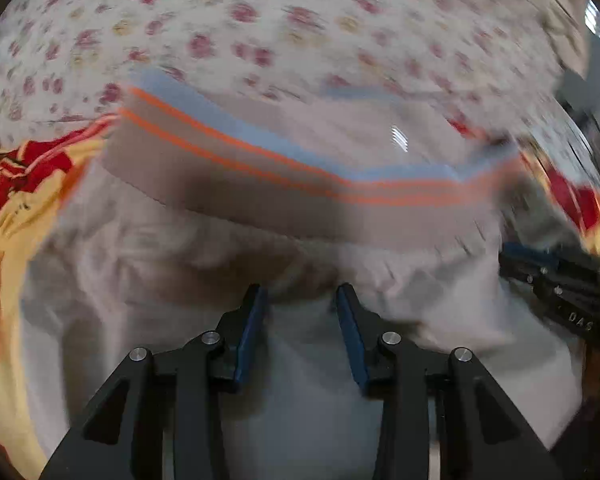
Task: Fold large clothes
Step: 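Lay the ribbed hem down by the collar and open both grippers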
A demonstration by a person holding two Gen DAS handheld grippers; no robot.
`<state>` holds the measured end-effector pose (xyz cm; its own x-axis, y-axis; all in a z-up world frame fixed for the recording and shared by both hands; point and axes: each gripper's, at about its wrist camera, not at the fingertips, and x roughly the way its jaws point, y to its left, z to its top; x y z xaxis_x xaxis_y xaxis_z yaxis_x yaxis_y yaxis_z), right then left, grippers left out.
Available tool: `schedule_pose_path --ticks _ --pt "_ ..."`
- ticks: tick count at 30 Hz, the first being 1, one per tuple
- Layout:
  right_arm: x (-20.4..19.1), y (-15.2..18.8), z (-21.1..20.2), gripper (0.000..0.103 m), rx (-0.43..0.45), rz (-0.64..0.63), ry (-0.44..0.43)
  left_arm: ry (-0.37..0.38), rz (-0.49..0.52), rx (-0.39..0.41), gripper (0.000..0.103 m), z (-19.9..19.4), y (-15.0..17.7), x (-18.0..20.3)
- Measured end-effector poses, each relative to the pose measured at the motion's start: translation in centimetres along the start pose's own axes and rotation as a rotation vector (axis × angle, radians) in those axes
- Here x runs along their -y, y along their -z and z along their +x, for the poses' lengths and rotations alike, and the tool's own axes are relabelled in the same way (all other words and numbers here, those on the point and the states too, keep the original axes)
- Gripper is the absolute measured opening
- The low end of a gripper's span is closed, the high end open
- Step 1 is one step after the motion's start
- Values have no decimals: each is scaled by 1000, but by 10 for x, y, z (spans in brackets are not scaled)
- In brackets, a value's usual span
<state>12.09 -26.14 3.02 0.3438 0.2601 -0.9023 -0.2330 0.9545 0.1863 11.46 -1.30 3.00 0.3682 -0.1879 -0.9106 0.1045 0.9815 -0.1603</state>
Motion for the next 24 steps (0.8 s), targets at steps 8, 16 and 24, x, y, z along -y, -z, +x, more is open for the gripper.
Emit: schedule_pose_path --ticks 8,16,24 --pt "43 -48 35 17 42 215 -28 -4 -144 63 33 34 -42 -50" --pt "138 -19 12 0 132 548 -137 104 -251 91 30 27 -39 -96" --pt "200 22 -33 7 268 685 20 67 -266 247 29 -20 -29 -99"
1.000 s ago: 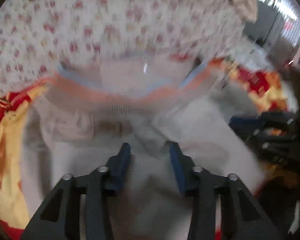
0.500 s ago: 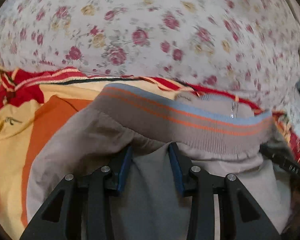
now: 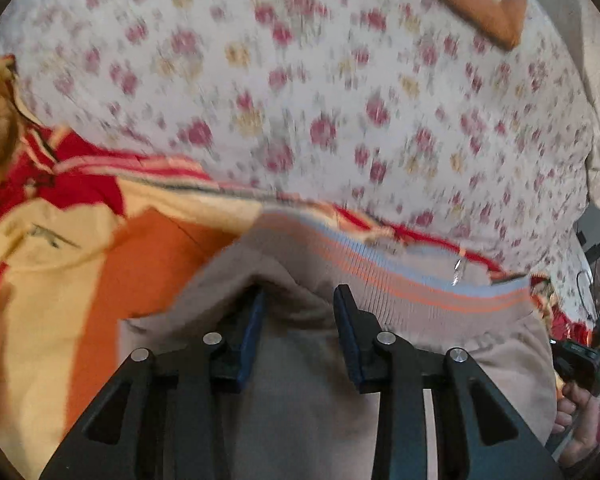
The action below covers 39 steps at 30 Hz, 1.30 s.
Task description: Fold large clothes
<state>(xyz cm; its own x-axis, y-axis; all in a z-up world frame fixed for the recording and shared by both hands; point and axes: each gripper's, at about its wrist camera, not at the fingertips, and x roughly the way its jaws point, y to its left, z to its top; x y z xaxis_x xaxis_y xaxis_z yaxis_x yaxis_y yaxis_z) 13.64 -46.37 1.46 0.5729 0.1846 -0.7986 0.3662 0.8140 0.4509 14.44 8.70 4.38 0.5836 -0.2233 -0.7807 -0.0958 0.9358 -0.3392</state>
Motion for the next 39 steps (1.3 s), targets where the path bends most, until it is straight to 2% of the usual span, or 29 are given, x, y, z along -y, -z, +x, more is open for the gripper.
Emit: schedule_pose_path --ticks 2,4,6,8,9,12,14,15,16,18,20,22,25,27,30,32,35,37,38,39 --pt "-33 -1 -34 10 114 -113 28 16 11 48 29 -10 -4 4" --pt "-72 4 -62 12 192 -240 -9 2 13 119 34 -21 -10 4" --pt "-114 15 -71 27 234 -356 -33 15 -22 132 40 -19 -18 3" --pt "-155 25 -53 31 192 -437 -57 35 -51 90 40 -8 -23 4" --pt "-169 28 -40 31 159 -465 -68 21 -53 58 40 -2 -25 7" --pt "-196 32 -1 31 31 -536 -75 -19 24 48 43 8 -23 20" --pt "-194 35 30 31 -7 -596 20 -89 59 -21 43 29 -16 22" --pt "-187 37 44 31 -43 -594 48 -140 58 -89 43 46 -11 17" --pt "-177 38 57 31 -87 -586 60 -156 35 -125 43 55 -9 12" --pt "-154 34 79 24 -150 -519 50 -145 -8 -113 43 55 -11 4" --pt "-148 28 84 24 -165 -479 11 -167 -5 -120 43 58 -9 5" --pt "-149 31 87 26 -181 -498 22 -173 1 -122 44 58 -9 7" --pt "-155 34 87 28 -180 -534 50 -119 -13 -134 60 61 -10 7" --pt "-158 37 88 30 -183 -551 59 -60 -19 -145 76 63 -10 6" --pt "-161 38 92 34 -184 -560 53 -32 -8 -158 86 69 -10 7" --pt "-161 38 93 34 -178 -558 50 -32 8 -165 88 73 -8 11" --pt "-156 34 95 34 -185 -519 18 -45 21 -159 88 78 -7 20" --pt "-148 28 91 31 -182 -473 -14 -72 39 -143 82 77 -7 25" --pt "-146 26 84 24 -154 -450 -8 -91 43 -128 73 73 -8 27" --pt "-145 24 75 21 -128 -445 -6 -102 45 -113 64 68 -9 28"
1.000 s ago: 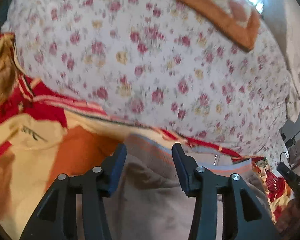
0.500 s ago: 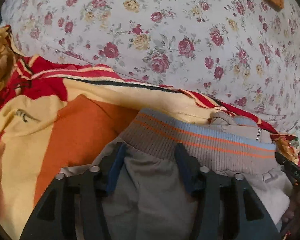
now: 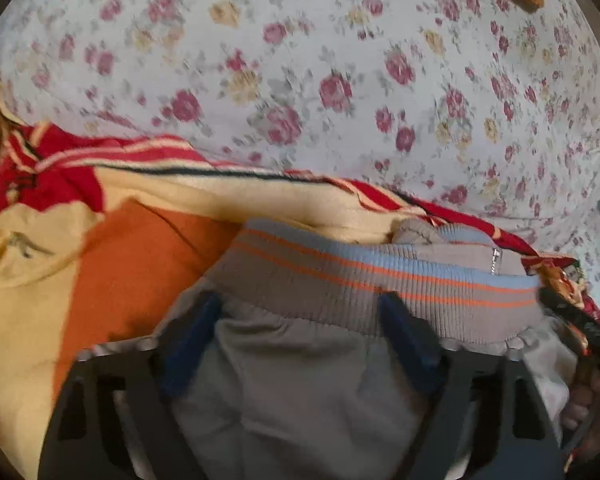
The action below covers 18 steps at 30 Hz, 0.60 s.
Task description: Fold large clothes
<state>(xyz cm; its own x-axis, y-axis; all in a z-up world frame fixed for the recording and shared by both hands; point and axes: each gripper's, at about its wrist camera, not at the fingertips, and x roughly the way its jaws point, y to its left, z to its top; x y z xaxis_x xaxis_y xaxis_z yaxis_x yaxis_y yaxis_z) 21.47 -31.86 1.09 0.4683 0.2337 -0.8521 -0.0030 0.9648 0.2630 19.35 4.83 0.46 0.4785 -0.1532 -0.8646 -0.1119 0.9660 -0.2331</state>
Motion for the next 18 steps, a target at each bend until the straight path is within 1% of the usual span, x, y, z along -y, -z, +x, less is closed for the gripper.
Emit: schedule_pose_path --ticks 1,2,3,4,5,6,7,8,9,10,11,12,14,15,16,17,18 --pt "-2 0 -15 21 46 0 10 -1 -1 26 61 -8 -1 0" --pt "-8 0 -37 21 105 -4 16 -5 -8 53 60 -17 -1 -2" --pt "-16 0 -58 22 154 -10 0 -29 -17 96 60 -34 0 0" --pt "-24 2 -74 24 185 -15 -28 -25 -24 125 60 -47 2 1" --pt "-36 9 -96 33 213 -20 -78 6 -28 151 60 -61 7 4" --pt "-45 15 -105 48 218 -28 -107 49 -23 171 60 -75 15 10" --pt "-56 21 -110 54 213 -46 -125 85 4 181 60 -85 27 21" --pt "-69 31 -114 55 214 -74 -106 101 43 181 60 -90 38 32" --pt "-77 39 -114 55 212 -84 -67 99 90 184 60 -93 52 47" --pt "-81 48 -112 55 200 -92 -39 90 100 182 60 -93 60 52" --pt "-86 57 -104 55 175 -91 -19 71 97 160 60 -82 68 56" --pt "-85 64 -98 55 156 -84 -16 54 99 127 60 -71 70 57" --pt "-84 73 -75 55 98 -85 17 -11 114 15 60 -31 76 55" --pt "-83 78 -57 55 53 -107 62 -20 107 1 61 -20 78 52" --pt "-80 81 -41 55 4 -123 97 -28 122 33 62 -21 78 55" --pt "-78 84 -24 56 -41 -139 110 -41 135 29 63 -21 78 59" --pt "-78 86 -23 61 -12 -155 112 -49 148 30 64 -20 79 61"
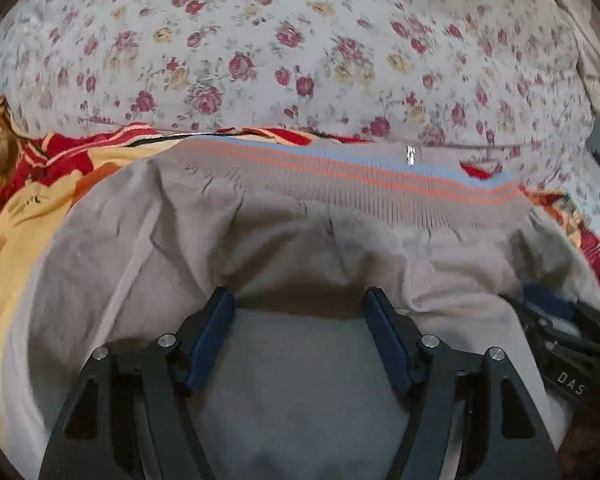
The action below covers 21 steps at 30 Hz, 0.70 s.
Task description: Fold large clothes
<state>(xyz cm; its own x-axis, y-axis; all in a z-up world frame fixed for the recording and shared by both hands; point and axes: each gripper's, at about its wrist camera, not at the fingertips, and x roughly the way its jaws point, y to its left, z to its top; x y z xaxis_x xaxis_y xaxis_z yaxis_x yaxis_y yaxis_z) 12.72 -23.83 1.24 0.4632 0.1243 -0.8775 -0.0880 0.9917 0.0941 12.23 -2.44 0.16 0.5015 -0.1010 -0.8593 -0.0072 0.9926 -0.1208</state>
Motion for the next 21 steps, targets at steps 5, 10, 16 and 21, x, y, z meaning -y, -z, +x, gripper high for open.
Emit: schedule_pose_path --ticks 5,10,16,21 --pt "-12 2 3 76 -10 -51 39 33 -13 -4 72 2 -4 -2" --pt "-11 0 5 79 -30 -64 35 24 3 -14 76 4 -3 2" --pt "-12 -3 -4 80 -29 -64 46 49 -7 -4 76 2 -3 -1" --pt "9 8 -71 75 138 -2 -2 95 -59 54 68 -57 11 -28"
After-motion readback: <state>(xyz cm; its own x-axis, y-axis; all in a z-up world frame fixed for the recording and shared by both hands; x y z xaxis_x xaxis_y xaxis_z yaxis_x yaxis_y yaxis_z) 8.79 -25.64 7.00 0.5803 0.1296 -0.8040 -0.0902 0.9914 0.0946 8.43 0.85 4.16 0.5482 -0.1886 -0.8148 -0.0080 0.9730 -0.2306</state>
